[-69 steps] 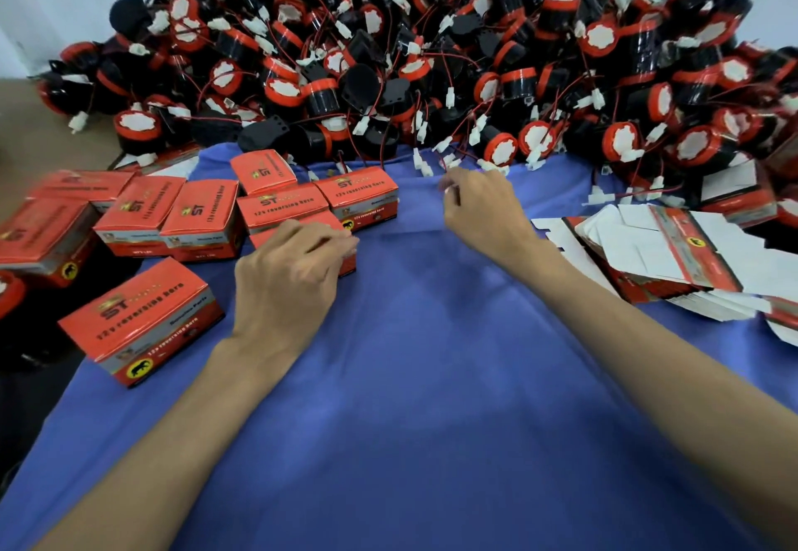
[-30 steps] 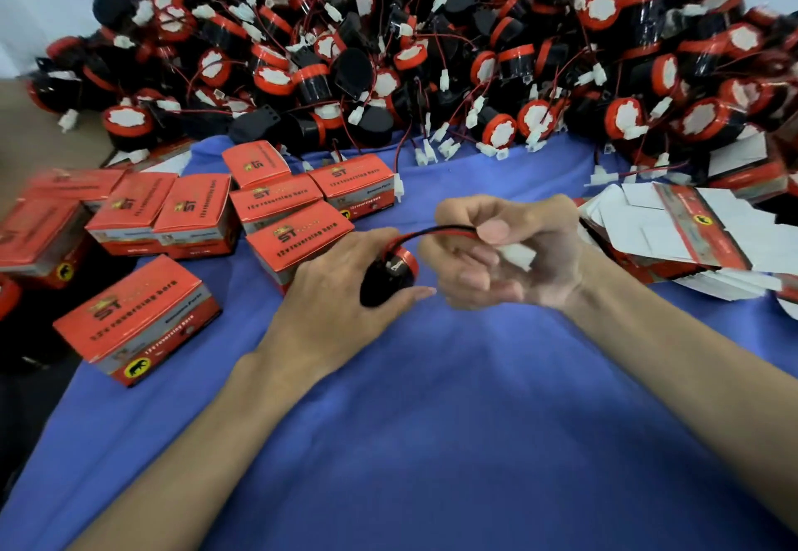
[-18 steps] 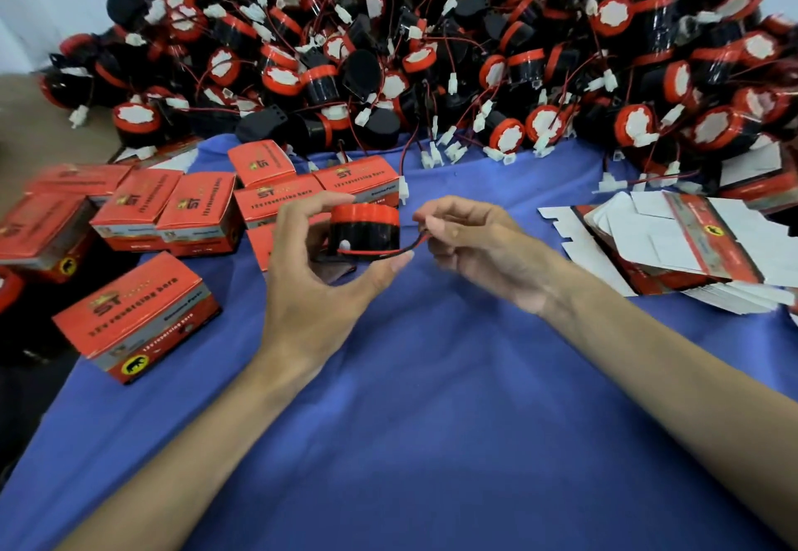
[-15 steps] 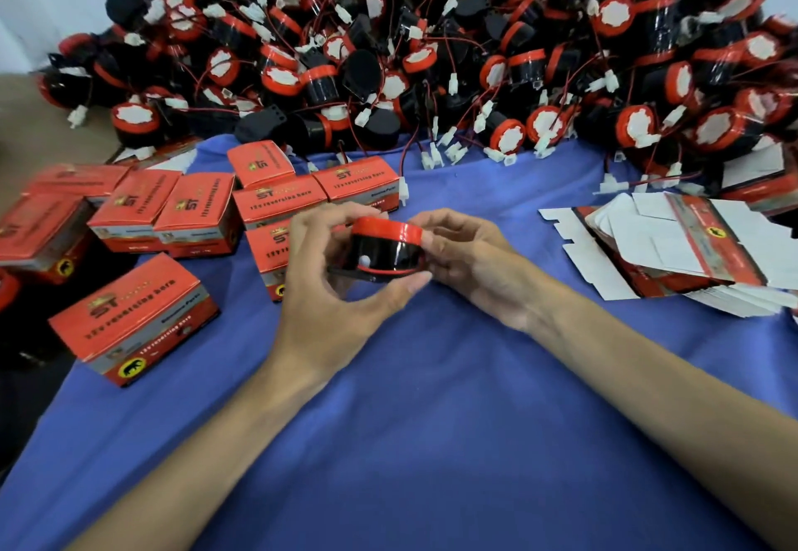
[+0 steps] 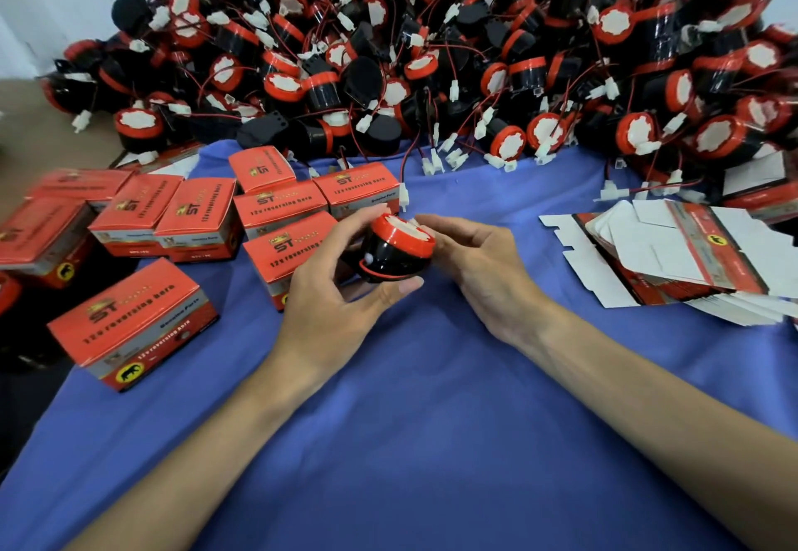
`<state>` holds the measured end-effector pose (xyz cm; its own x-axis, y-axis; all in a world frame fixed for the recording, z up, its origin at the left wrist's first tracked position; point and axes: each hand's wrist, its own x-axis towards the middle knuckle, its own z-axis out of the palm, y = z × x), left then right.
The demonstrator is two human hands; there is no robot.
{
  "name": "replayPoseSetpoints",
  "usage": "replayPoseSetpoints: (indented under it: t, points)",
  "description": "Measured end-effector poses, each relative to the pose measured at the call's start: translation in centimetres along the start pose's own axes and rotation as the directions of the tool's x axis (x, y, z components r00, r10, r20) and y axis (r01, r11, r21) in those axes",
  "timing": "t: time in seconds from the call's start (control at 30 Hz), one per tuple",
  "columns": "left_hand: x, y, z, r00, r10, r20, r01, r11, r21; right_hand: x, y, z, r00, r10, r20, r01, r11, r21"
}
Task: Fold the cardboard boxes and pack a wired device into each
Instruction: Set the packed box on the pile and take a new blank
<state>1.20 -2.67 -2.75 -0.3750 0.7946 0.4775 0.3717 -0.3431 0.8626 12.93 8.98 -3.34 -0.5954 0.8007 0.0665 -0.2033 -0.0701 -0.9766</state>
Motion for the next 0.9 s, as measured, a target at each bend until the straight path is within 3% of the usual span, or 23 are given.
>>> replayPoseSetpoints:
  t: [0.23, 0.3, 0.53, 0.57, 0.63, 0.7, 0.77, 0.83, 0.87, 0.9]
  points:
    - [0.0, -0.2, -0.1, 0.996, -0.037, 0.077, 0.035, 0.999, 0.021, -0.6, -1.0, 0.2, 0.959, 0.076, 0.273, -0.088, 0.996, 0.031]
    - [0.0, -0.2, -0.2, 0.992, -0.072, 0.106, 0.072, 0.997, 0.006, -0.8, -1.1, 0.1, 0.936, 0.036, 0.351, -0.026, 0.999, -0.034]
    - [0.0, -0.6, -0.6, 0.976, -0.119, 0.182, 0.097, 0.987, 0.126, -1.1, -1.0, 0.5, 0.957, -0.04, 0.286, 0.114, 0.963, -0.245]
    - [0.0, -0.7, -0.5, 0.975, -0.135, 0.179, 0.103, 0.979, 0.174, -1.1, -1.0, 0.5, 0.969, -0.086, 0.232, 0.166, 0.922, -0.35]
    - [0.0, -0.8, -0.4, 0.975, -0.163, 0.152, 0.12, 0.959, 0.255, -0.8, -0.5, 0.4, 0.968, -0.224, 0.115, 0.246, 0.739, -0.628]
    - [0.0, -1.0, -0.3, 0.981, -0.147, 0.13, 0.098, 0.94, 0.327, -0.4, -0.6, 0.1, 0.962, -0.257, 0.09, 0.228, 0.582, -0.78]
    - [0.1, -1.2, -0.2, 0.987, -0.094, 0.132, 0.024, 0.89, 0.455, 0.0, -1.4, -0.5, 0.981, -0.138, 0.135, 0.19, 0.549, -0.814]
    - [0.3, -1.5, -0.2, 0.99, -0.066, 0.124, -0.009, 0.851, 0.524, 0.6, -2.6, -1.5, 0.993, -0.077, 0.092, 0.12, 0.595, -0.795]
    - [0.3, -1.6, -0.3, 0.991, -0.062, 0.116, -0.009, 0.847, 0.531, 1.0, -3.2, -2.2, 0.99, -0.137, 0.033, 0.099, 0.511, -0.854]
    - [0.3, -1.6, -0.3, 0.992, -0.056, 0.111, -0.011, 0.85, 0.527, 1.3, -3.7, -2.9, 0.975, -0.22, -0.017, 0.046, 0.279, -0.959]
